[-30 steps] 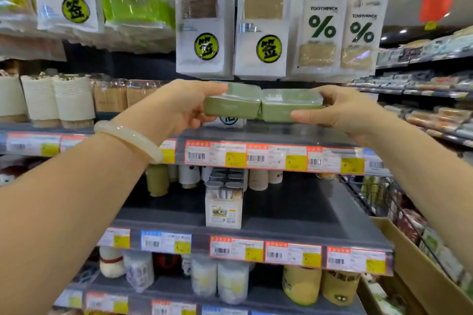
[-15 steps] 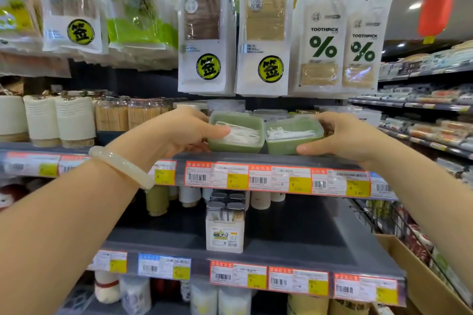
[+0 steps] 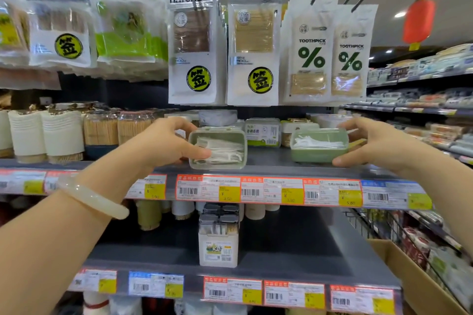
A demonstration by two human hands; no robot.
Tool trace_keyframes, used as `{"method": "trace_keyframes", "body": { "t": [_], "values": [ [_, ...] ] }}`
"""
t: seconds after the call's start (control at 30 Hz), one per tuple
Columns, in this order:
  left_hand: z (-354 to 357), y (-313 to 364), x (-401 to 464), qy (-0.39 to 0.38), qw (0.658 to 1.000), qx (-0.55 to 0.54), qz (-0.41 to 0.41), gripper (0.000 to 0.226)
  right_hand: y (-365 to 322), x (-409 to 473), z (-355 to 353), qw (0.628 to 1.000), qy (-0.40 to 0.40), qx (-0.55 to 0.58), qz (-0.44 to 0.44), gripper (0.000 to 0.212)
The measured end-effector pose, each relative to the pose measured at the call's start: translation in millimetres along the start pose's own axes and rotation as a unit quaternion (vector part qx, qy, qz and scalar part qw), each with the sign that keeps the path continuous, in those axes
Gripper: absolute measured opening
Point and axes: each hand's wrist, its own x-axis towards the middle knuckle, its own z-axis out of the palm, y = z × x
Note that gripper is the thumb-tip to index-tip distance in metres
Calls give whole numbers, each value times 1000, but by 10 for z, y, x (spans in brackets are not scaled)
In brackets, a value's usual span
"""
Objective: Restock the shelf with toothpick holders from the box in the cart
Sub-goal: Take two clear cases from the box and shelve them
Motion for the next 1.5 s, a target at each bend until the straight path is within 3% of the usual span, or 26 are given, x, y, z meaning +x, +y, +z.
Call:
{"method": "trace_keyframes", "body": {
  "t": [0.2,0.33,0.47,0.73,1.17,1.37,1.5],
  "values": [
    [136,66,7,18,1000,0,18,44,-26,-69,12,999,-32,-21,-2,43],
    [175,75,17,20,1000,6,15,50,-82,-74,64,996,-4,-92,8,62],
    [191,68,24,17,1000,8,14,54,-120,-41,114,990,-26,-137,27,64],
    [274,86,41,26,999,15,24,53,-134,-94,97,992,-100,50,-56,41],
    [349,57,56,56,997,16,42,49,-23,-111,182,978,-18,38,-203,49],
    [423,74,87,61,997,6,47,52,3,-105,216,980,-3,37,-196,52],
    [417,61,100,67,996,-49,41,41,0,-123,168,983,-1,70,-167,49]
  ]
}}
